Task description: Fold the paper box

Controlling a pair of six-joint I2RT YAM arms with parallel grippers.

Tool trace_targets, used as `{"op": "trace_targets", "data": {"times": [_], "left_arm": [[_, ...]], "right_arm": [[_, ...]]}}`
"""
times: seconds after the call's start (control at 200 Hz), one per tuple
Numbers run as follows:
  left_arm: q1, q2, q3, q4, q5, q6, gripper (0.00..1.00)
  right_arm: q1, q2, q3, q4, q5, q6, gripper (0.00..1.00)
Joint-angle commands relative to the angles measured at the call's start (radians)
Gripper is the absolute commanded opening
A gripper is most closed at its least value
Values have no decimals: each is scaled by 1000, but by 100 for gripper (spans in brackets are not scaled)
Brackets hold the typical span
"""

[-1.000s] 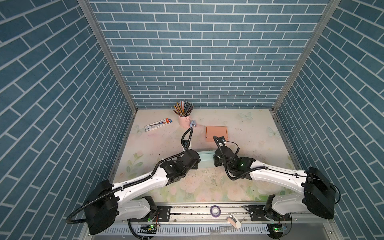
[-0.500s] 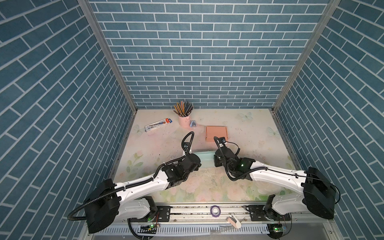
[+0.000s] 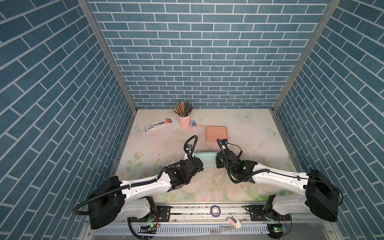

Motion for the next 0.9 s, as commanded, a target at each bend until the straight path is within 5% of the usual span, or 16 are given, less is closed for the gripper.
{"op": "trace_targets", "data": {"times": [0.0, 0.155, 0.435, 0.89], "left_arm": [[-36, 47, -21, 71, 95, -1, 0], [-40, 72, -27, 94, 86, -4, 0], [-40, 97, -24, 97, 85, -9, 0], [-45, 132, -7, 105, 80, -4, 0]], "right_arm": [[22, -32, -29, 75, -98, 61, 17], [20, -66, -52, 80, -96, 63, 23], [19, -130, -131, 130, -70, 40, 49], [18, -473, -209, 56, 36, -72, 64]]}}
